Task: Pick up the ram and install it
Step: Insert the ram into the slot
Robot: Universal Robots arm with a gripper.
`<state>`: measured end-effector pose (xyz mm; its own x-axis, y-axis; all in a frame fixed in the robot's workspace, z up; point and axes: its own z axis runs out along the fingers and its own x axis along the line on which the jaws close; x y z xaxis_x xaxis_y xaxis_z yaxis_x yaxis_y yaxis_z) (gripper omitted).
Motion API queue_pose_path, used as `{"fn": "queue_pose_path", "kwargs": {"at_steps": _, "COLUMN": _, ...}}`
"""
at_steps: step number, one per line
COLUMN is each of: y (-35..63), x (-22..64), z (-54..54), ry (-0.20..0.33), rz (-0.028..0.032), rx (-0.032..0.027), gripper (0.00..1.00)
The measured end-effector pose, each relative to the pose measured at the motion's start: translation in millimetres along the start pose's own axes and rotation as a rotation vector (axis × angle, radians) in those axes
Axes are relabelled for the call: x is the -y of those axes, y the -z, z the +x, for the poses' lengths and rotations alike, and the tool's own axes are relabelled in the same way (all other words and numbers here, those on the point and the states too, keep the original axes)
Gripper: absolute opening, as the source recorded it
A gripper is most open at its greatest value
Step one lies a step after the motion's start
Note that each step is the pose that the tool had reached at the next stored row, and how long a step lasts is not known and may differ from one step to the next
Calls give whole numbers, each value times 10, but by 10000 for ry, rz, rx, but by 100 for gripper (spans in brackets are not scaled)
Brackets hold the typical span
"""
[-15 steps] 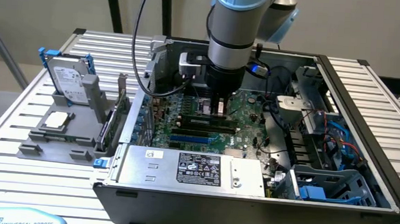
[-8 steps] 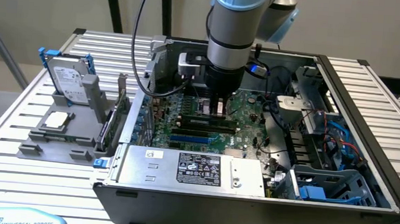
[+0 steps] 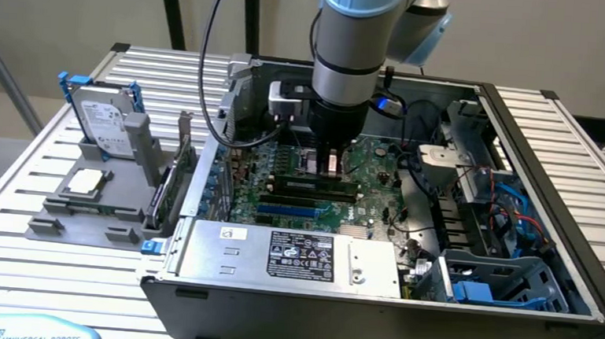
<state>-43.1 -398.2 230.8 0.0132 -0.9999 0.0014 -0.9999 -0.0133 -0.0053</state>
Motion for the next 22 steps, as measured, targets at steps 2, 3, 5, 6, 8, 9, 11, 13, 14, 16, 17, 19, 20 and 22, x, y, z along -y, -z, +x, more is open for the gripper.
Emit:
{"fn": "queue_pose_path", "kwargs": {"at_steps": 2, "y": -6, "x": 0, "z": -4, "ry": -31, "rz": -1, "rx": -2, "gripper": 14}}
{"fn": "queue_pose_path", "kwargs": {"at_steps": 3, "y": -11, "x": 0, "z": -6, "ry": -57, "rz": -1, "rx": -2, "gripper": 14}}
{"fn": "queue_pose_path", "kwargs": {"at_steps": 5, "y": -18, "x": 0, "z": -10, "ry": -92, "rz": 0, "rx": -2, "gripper": 14}}
{"fn": "queue_pose_path", "kwargs": {"at_steps": 6, "y": -19, "x": 0, "z": -9, "ry": -93, "rz": -1, "rx": -3, "gripper": 14}}
{"fn": "queue_pose_path", "kwargs": {"at_steps": 8, "y": -31, "x": 0, "z": -12, "ry": -95, "rz": 16, "rx": -3, "gripper": 14}}
{"fn": "queue_pose_path", "kwargs": {"at_steps": 9, "y": -32, "x": 0, "z": -12, "ry": -95, "rz": 18, "rx": -3, "gripper": 14}}
{"fn": "queue_pose_path", "kwargs": {"at_steps": 11, "y": -35, "x": 0, "z": -13, "ry": -94, "rz": 21, "rx": -2, "gripper": 14}}
{"fn": "queue_pose_path", "kwargs": {"at_steps": 13, "y": -37, "x": 0, "z": -15, "ry": -94, "rz": 22, "rx": -2, "gripper": 14}}
{"fn": "queue_pose_path", "kwargs": {"at_steps": 14, "y": -38, "x": 1, "z": -16, "ry": -94, "rz": 23, "rx": -2, "gripper": 14}}
{"fn": "queue_pose_path", "kwargs": {"at_steps": 16, "y": -40, "x": 1, "z": -17, "ry": -94, "rz": 24, "rx": -3, "gripper": 14}}
{"fn": "queue_pose_path", "kwargs": {"at_steps": 17, "y": -41, "x": 1, "z": -18, "ry": -94, "rz": 24, "rx": -3, "gripper": 14}}
{"fn": "queue_pose_path", "kwargs": {"at_steps": 19, "y": -45, "x": 1, "z": -19, "ry": -94, "rz": 25, "rx": -2, "gripper": 14}}
{"fn": "queue_pose_path", "kwargs": {"at_steps": 20, "y": -46, "x": 1, "z": -19, "ry": -94, "rz": 25, "rx": -2, "gripper": 14}}
{"fn": "queue_pose_path", "kwargs": {"at_steps": 22, "y": -50, "x": 1, "z": -20, "ry": -94, "rz": 26, "rx": -3, "gripper": 14}}
